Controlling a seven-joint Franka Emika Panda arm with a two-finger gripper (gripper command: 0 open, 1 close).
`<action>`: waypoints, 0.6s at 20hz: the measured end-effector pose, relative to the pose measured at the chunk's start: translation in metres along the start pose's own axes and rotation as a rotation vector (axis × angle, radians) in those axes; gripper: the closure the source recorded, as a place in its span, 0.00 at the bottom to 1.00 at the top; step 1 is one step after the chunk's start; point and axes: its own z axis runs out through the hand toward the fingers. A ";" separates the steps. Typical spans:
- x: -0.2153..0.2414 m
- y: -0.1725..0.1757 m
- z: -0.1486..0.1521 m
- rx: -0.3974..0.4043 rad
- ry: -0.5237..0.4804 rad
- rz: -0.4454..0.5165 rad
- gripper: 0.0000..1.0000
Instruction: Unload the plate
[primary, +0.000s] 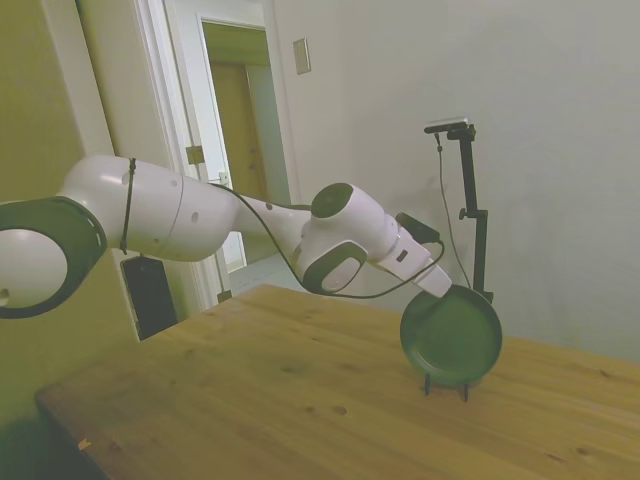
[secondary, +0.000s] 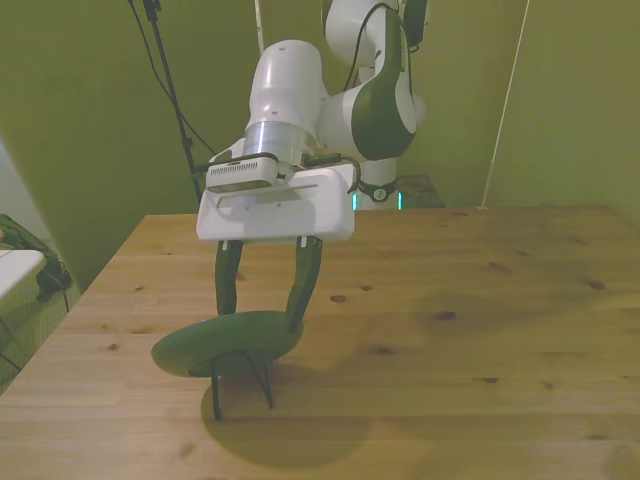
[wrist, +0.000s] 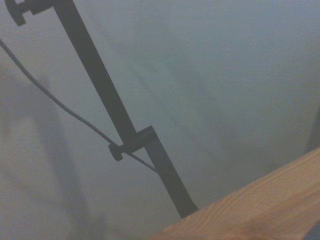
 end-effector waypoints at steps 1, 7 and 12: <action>-0.003 -0.001 0.000 0.004 -0.002 -0.001 0.00; -0.010 -0.003 0.000 0.009 -0.010 -0.003 1.00; -0.016 0.001 -0.006 0.001 -0.022 -0.002 1.00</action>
